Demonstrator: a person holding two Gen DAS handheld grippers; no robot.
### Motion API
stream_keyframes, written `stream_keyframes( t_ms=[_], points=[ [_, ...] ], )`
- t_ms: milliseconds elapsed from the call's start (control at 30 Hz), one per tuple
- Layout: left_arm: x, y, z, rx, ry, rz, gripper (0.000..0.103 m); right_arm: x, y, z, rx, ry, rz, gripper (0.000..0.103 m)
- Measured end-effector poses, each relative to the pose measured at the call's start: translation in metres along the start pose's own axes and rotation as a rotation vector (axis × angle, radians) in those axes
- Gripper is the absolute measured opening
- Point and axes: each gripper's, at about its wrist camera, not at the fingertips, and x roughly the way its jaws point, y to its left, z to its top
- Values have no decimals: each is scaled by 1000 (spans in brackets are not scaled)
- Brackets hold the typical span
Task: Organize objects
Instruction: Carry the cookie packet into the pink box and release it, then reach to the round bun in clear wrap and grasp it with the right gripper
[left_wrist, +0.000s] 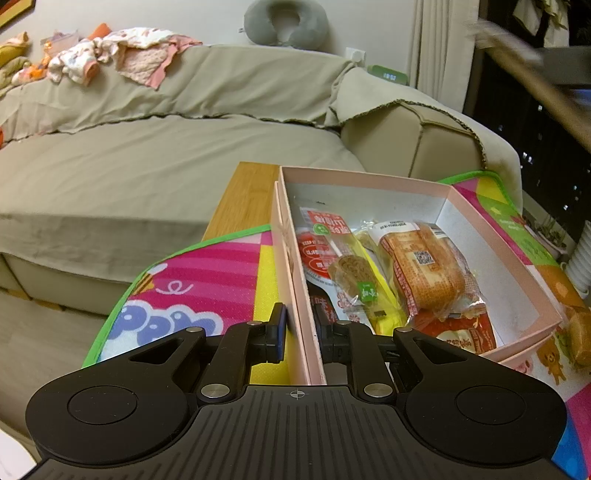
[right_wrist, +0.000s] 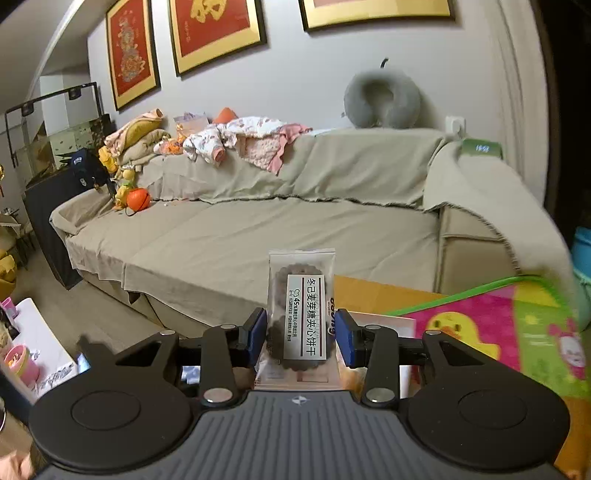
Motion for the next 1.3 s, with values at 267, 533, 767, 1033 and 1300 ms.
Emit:
stream_keyframes(
  t_ms=[267, 533, 767, 1033, 1300],
  points=[
    [1, 0, 0, -3, -1, -7, 17, 63, 4, 0, 45, 42, -17, 42],
    [1, 0, 0, -2, -4, -7, 17, 56, -14, -37, 29, 94, -72, 54],
    [2, -2, 0, 5, -4, 5, 17, 18, -42, -80, -6, 128, -182, 63],
    [5, -7, 2, 18, 0, 11, 17, -29, -88, -136, 76, 172, -344, 72],
    [6, -9, 1, 21, 2, 12, 17, -60, -130, -174, 201, 186, -512, 83]
  ],
)
